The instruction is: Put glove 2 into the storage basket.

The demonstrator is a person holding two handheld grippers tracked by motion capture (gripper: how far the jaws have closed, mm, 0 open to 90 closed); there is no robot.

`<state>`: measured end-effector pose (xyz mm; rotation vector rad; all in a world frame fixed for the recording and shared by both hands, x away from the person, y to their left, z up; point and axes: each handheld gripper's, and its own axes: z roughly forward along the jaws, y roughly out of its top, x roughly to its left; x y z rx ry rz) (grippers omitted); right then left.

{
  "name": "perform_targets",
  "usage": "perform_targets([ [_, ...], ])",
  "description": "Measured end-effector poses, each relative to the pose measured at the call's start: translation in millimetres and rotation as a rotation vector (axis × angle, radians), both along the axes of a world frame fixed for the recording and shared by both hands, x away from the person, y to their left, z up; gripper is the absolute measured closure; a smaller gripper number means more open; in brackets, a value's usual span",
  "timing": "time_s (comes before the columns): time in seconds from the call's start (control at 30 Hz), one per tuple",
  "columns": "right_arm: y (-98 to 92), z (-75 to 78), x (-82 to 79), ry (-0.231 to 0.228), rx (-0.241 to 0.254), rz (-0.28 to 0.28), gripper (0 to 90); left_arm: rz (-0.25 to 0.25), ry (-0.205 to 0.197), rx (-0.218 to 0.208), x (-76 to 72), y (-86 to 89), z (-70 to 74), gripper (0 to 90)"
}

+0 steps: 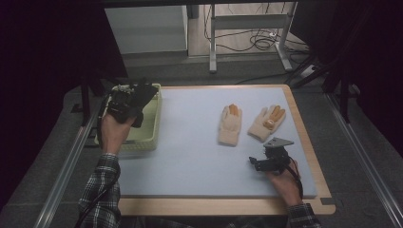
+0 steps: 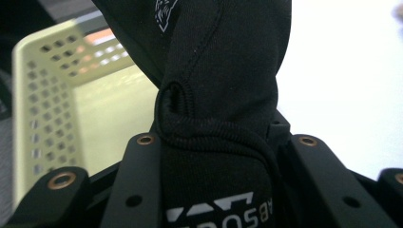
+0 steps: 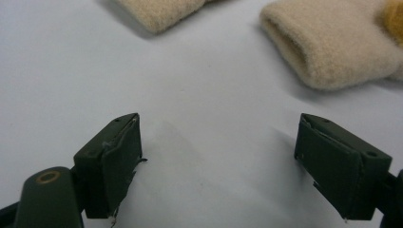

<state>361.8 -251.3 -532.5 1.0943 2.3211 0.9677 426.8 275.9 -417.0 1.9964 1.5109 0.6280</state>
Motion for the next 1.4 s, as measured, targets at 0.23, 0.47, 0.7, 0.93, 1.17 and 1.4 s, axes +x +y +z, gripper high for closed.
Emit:
perform_targets([
  [0.23, 0.1, 0.0, 0.0, 0.000, 0.002, -0.001, 15.8, 0.070, 0.056, 0.022, 12.6, 30.0, -24.9, 62.3],
  [0.47, 0.1, -0.1, 0.1, 0.000, 0.002, -0.001, 15.8, 0.105, 0.141, -0.001, 26.9, 53.1, -56.2, 61.4],
  [0.7, 0.0, -0.1, 0.1, 0.000, 0.001, 0.000, 15.8, 0.104, 0.210, -0.003, 39.9, 56.5, -67.7, 60.1],
  [0.93, 0.0, -0.1, 0.1, -0.001, 0.001, 0.001, 15.8, 0.157, 0.311, 0.078, 57.8, 59.4, -82.6, 46.0],
  [1.17, 0.0, -0.1, 0.1, 0.000, 0.002, 0.000, 15.8, 0.162, 0.354, 0.091, 58.8, 61.0, -82.5, 18.3],
  [1.4, 0.1, -0.1, 0.0, -0.001, 0.001, 0.000, 15.8, 0.124, 0.327, 0.013, 45.2, 64.6, -71.9, 5.9],
])
